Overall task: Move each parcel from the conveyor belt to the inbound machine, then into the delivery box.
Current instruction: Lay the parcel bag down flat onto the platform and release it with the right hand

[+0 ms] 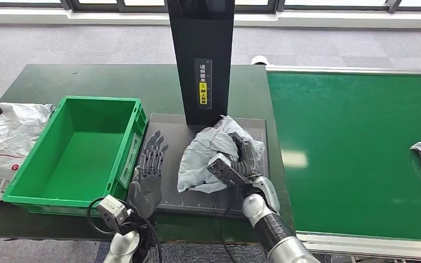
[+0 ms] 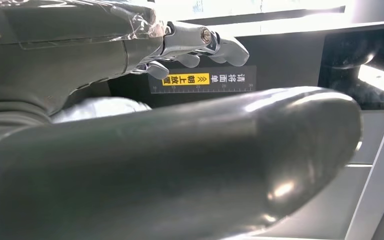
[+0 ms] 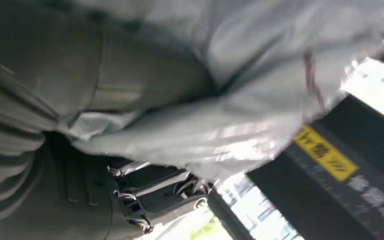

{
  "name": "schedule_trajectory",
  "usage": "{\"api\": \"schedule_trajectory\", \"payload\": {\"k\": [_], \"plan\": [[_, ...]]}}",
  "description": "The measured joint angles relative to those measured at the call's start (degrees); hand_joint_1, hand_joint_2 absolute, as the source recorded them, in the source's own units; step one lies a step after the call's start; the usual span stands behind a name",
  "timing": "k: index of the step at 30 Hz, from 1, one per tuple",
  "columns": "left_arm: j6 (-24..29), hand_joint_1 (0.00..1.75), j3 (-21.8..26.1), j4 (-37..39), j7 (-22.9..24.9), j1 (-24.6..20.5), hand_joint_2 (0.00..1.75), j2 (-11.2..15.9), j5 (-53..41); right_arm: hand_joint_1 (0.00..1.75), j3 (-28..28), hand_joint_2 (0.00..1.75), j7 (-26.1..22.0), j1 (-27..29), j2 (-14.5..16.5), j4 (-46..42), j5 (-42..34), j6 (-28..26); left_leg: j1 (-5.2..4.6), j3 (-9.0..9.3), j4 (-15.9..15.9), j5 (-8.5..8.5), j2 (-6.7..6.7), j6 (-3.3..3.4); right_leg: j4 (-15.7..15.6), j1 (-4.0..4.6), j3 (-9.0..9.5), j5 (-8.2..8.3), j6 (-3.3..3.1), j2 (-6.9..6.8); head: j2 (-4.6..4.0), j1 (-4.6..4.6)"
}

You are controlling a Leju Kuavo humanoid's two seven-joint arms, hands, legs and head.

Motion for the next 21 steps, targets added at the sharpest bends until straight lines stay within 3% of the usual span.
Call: {"api": "schedule_trajectory", "payload": {"k": [11,16,21], "plan": [[0.2,0.0,0.0,0.3,0.0,-0.1,0.0,0.0,0.4,0.0,0.0,1.75,-1.8,0.3,2.1,0.7,-2.3,1.7,0.0,0.0,0.0,-0.01,0.01,0.0,0.0,-0.01,-0.01,0.0,0.0,-0.01,0.0,0.0],[0.4,0.0,0.0,1.1,0.0,-0.2,0.0,0.0,-1.5,0.0,1.1,1.75,5.1,5.3,1.6,-7.0,-1.2,5.7,0.0,0.0,0.0,-0.02,0.0,-0.01,0.0,-0.01,-0.02,-0.01,0.0,-0.01,0.0,0.0],[3.0,0.0,0.0,1.1,0.3,-0.1,0.0,0.0,-5.1,0.0,2.6,1.75,9.4,14.2,-1.4,-18.6,1.1,8.4,-0.01,-0.06,0.0,-0.06,-0.11,0.01,0.0,-0.01,0.0,-0.03,0.0,-0.11,0.0,0.0]]}}
